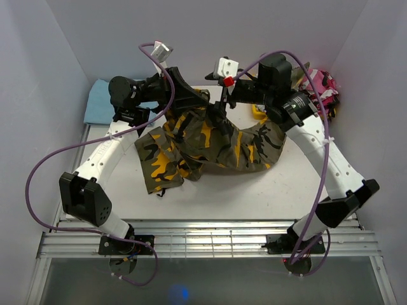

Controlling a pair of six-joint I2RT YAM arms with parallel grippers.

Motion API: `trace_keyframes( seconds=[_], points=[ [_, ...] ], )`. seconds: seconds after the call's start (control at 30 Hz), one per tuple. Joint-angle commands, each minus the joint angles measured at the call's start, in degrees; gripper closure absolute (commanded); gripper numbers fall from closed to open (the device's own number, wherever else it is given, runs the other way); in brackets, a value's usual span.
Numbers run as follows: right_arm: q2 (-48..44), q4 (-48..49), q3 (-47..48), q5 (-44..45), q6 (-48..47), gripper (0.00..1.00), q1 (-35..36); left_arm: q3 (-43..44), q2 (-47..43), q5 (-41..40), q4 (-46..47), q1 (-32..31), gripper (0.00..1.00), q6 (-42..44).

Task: Fold and stack the trousers
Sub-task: Flatten the trousers out

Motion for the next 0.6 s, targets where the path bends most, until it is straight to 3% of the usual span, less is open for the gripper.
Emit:
trace_keyframes(
  seconds=[0.0,0.1,0.2,0.3,0.33,0.37,0.4,0.47,0.53,0.57],
  points=[
    [5.6,-5.0,6.6,-6.3,0.2,0.1,0.6,0.2,-5.0,0.2,5.8,-0.5,1.0,-2.2],
    [7.8,-8.1,10.1,-9.5,0.3,0.02,2.7,0.1,-5.3,-0.1,7.5,0.1,1.0,-3.0],
    [7.5,-10.4,9.4,-10.5,-0.5,0.15,5.6,0.1,-5.6,-2.4,10.1,3.0,1.0,-4.9],
    [5.1,-7.8,5.0,-10.3,0.8,0.43,7.4,1.4,-4.9,-3.7,11.8,6.3,1.0,-6.7],
    [5.0,-7.6,4.9,-9.9,2.1,0.74,7.5,1.6,-4.8,-3.8,12.5,7.0,1.0,-7.0],
    [5.1,-6.6,5.5,-9.1,3.4,0.91,7.6,1.7,-4.8,-4.1,12.5,8.0,1.0,-7.0],
    [5.3,-6.1,6.2,-8.3,4.6,0.92,7.6,1.6,-5.2,-4.4,12.5,8.8,1.0,-6.9],
    [6.0,-4.8,8.4,-4.6,8.4,0.92,7.6,0.5,-5.9,-5.2,13.1,13.0,0.76,-7.7],
    [8.1,-1.6,13.5,0.4,11.7,0.92,7.6,-1.2,-8.3,-8.1,11.5,17.8,0.4,-8.9],
    [8.8,-0.7,15.4,1.4,13.6,0.92,7.6,-3.6,-9.5,-9.4,10.1,24.8,0.32,-8.9]
  ],
)
